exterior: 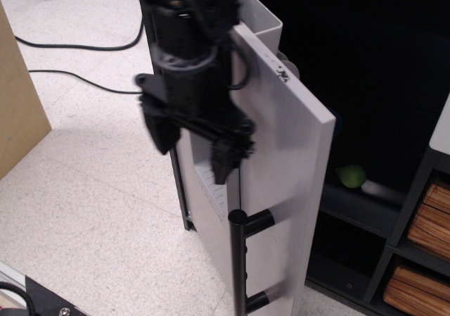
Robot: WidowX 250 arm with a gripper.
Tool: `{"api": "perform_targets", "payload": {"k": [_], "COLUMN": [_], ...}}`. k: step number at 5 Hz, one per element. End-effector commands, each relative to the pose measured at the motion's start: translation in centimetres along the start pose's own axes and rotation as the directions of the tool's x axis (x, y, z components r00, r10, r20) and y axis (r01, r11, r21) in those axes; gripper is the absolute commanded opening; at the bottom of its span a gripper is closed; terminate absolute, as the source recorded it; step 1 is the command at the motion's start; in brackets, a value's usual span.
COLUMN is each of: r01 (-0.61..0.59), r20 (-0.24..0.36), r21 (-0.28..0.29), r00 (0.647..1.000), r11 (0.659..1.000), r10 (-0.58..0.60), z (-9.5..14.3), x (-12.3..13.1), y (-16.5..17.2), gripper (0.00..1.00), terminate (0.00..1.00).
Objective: Close fridge
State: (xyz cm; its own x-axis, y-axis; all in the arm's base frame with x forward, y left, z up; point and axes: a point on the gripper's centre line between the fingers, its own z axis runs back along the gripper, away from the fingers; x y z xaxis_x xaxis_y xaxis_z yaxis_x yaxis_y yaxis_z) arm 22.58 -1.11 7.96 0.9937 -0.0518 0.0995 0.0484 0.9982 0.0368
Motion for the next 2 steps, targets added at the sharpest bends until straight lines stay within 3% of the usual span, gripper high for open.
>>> {"api": "perform_targets", "payload": {"k": [1,2], "r01": [-0.016,-0.03], "r20": [0.033,0.069], "r21": [-0.008,-0.008], "r00": [0.999,0.997], "r11": [1.0,1.0], "r10": [0.016,0.03], "z": [0.7,0.7], "x": [4.9,7.0], "y": [-2.5,-3.3], "gripper": [1.0,1.0], "terminate": [0.0,0.0]}}
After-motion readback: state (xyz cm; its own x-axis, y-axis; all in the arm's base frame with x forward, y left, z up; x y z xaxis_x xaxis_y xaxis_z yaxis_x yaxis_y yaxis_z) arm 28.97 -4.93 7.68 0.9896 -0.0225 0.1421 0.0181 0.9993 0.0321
